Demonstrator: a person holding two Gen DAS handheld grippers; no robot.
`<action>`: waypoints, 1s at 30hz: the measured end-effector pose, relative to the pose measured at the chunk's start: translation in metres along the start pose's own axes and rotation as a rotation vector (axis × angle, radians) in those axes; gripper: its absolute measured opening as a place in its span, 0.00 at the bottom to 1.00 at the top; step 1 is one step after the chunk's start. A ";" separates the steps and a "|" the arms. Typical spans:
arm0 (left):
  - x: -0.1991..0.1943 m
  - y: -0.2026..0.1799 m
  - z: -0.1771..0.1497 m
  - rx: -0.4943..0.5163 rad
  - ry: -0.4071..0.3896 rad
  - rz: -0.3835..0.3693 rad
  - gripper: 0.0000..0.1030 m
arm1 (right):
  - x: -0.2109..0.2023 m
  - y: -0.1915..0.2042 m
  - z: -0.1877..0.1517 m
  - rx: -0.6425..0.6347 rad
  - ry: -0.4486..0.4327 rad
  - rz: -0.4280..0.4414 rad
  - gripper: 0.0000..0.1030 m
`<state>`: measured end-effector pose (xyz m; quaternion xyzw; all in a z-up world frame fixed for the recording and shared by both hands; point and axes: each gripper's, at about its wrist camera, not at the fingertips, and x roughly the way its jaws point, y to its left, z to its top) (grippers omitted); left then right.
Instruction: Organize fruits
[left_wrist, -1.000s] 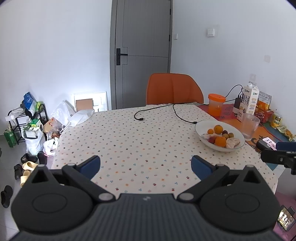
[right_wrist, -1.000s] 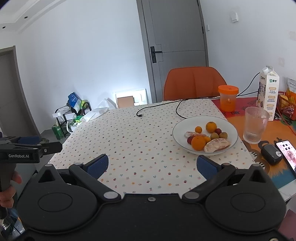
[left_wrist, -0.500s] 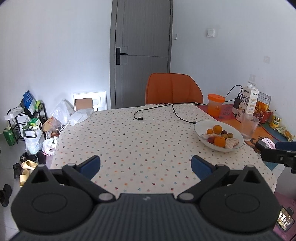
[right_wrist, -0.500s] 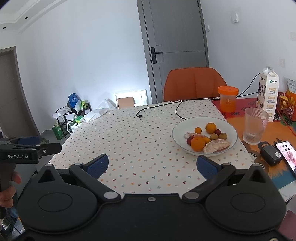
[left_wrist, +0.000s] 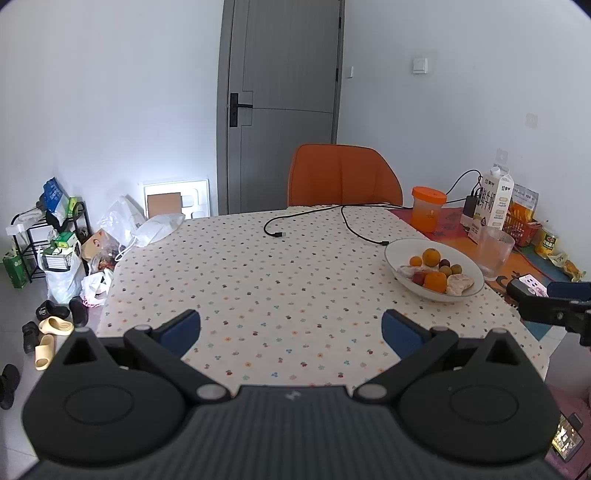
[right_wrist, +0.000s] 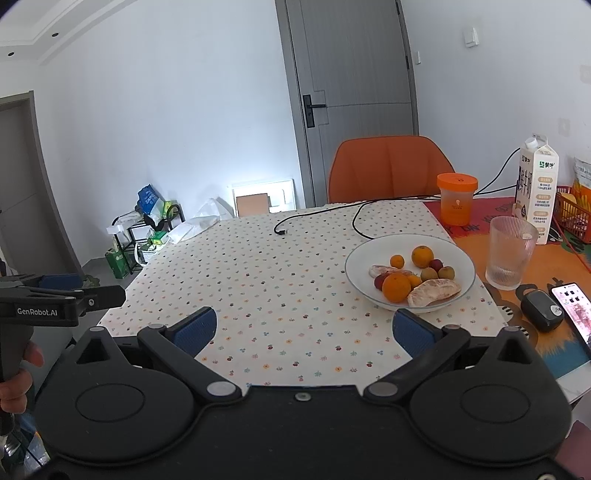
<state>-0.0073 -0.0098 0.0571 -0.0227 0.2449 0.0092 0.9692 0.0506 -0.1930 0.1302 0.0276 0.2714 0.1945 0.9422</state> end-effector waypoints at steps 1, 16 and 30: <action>0.000 0.000 0.000 0.001 0.000 0.000 1.00 | 0.000 0.000 0.000 -0.001 0.000 -0.001 1.00; 0.000 0.001 0.000 -0.001 -0.003 -0.007 1.00 | 0.000 0.001 0.000 -0.003 0.000 0.000 1.00; 0.000 0.000 0.000 0.000 -0.002 -0.007 1.00 | 0.000 0.000 0.000 -0.003 0.000 0.002 1.00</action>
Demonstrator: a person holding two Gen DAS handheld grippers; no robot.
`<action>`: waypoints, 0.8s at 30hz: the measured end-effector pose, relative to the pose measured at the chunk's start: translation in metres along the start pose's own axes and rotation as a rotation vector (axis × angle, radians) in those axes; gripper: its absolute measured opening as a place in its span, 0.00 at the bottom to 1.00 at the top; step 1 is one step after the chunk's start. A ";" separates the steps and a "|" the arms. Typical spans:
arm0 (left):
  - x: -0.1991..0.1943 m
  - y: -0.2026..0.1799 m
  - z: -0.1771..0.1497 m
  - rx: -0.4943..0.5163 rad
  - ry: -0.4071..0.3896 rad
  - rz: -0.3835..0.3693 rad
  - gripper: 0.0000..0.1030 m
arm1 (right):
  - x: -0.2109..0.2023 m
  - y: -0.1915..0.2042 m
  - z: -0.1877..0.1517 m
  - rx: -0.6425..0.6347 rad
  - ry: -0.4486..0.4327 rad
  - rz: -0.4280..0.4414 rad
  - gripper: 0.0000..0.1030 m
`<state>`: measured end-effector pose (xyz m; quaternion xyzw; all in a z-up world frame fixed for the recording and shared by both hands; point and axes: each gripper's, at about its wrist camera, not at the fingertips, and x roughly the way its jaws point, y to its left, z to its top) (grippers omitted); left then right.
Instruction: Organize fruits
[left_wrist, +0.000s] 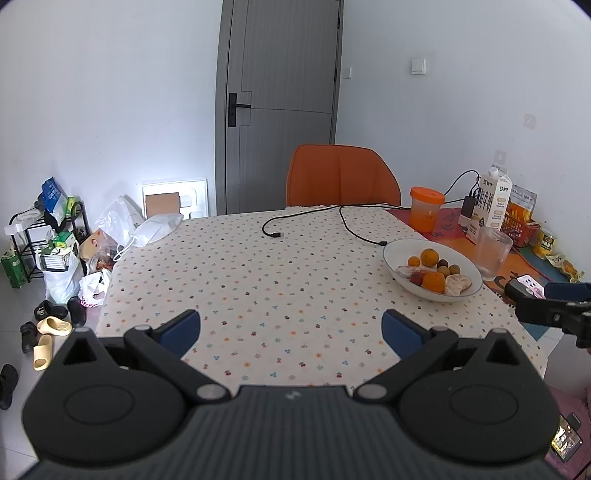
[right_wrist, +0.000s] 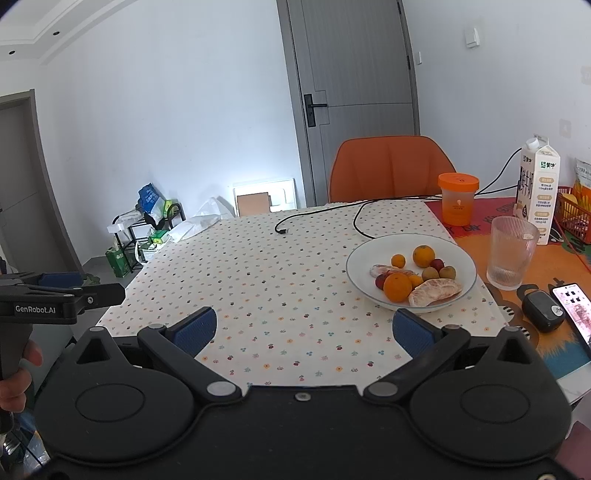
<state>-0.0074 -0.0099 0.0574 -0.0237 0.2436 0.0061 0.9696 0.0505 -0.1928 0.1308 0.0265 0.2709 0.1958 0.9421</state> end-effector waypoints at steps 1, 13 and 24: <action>0.000 0.000 0.000 -0.001 0.001 -0.001 1.00 | 0.000 0.000 0.000 0.000 0.000 0.001 1.00; 0.000 0.000 -0.001 -0.002 0.001 -0.009 1.00 | 0.000 0.000 0.000 -0.001 -0.001 -0.001 1.00; 0.000 -0.001 -0.002 -0.002 0.006 -0.016 1.00 | -0.002 0.000 0.002 -0.005 -0.004 -0.009 1.00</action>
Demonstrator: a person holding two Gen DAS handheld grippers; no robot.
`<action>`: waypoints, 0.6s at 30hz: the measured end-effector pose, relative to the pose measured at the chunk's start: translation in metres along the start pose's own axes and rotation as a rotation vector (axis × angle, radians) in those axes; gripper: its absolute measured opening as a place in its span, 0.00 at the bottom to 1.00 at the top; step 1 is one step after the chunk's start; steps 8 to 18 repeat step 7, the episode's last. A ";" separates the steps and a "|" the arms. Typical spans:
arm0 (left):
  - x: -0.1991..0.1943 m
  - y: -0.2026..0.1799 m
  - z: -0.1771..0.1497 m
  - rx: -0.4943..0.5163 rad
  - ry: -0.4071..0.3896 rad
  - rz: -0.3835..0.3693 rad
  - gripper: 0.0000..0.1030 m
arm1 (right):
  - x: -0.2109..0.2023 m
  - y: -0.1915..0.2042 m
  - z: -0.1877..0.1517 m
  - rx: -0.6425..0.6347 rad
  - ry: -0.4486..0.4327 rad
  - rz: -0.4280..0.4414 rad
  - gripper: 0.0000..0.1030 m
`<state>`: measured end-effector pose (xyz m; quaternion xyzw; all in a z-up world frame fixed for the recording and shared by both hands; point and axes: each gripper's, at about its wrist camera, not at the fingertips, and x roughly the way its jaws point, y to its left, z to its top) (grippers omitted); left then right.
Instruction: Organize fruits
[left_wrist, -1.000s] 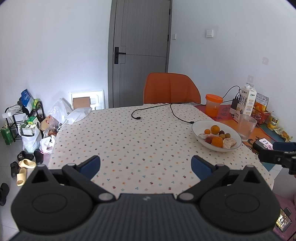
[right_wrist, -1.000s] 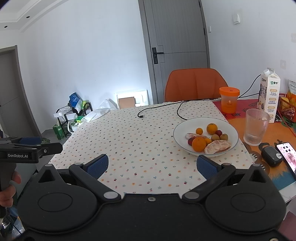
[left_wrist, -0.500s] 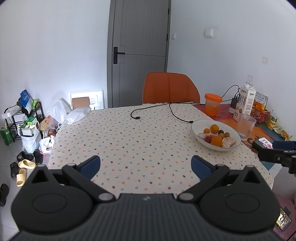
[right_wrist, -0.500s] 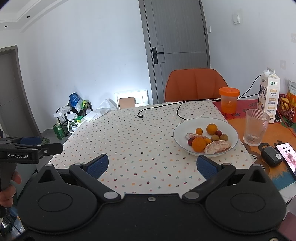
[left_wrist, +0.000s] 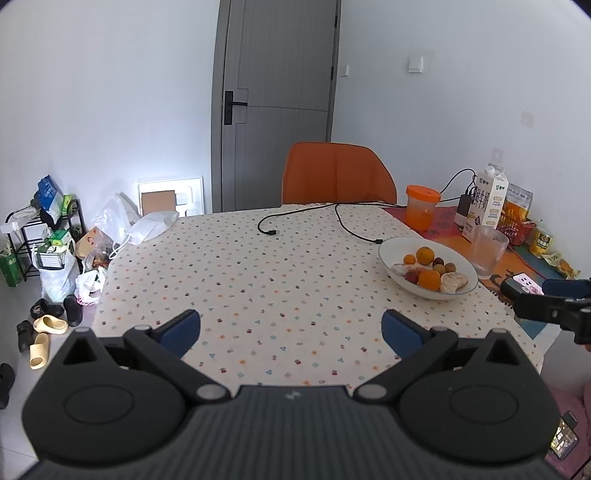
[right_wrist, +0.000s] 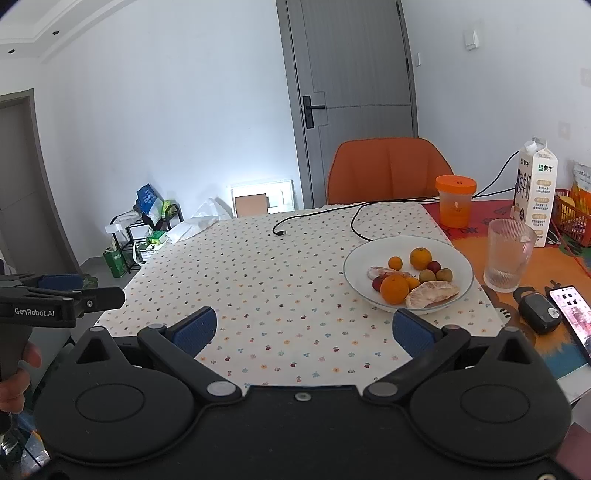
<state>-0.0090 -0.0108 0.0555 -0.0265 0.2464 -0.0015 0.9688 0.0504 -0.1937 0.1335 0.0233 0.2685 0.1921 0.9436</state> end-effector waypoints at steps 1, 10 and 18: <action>0.000 0.000 0.001 0.003 -0.001 0.000 1.00 | 0.000 0.000 0.000 -0.001 0.000 0.000 1.00; -0.002 -0.001 0.002 0.008 -0.004 -0.004 1.00 | 0.000 0.000 0.000 -0.001 -0.001 0.001 1.00; -0.002 -0.001 0.002 0.008 -0.004 -0.004 1.00 | 0.000 0.000 0.000 -0.001 -0.001 0.001 1.00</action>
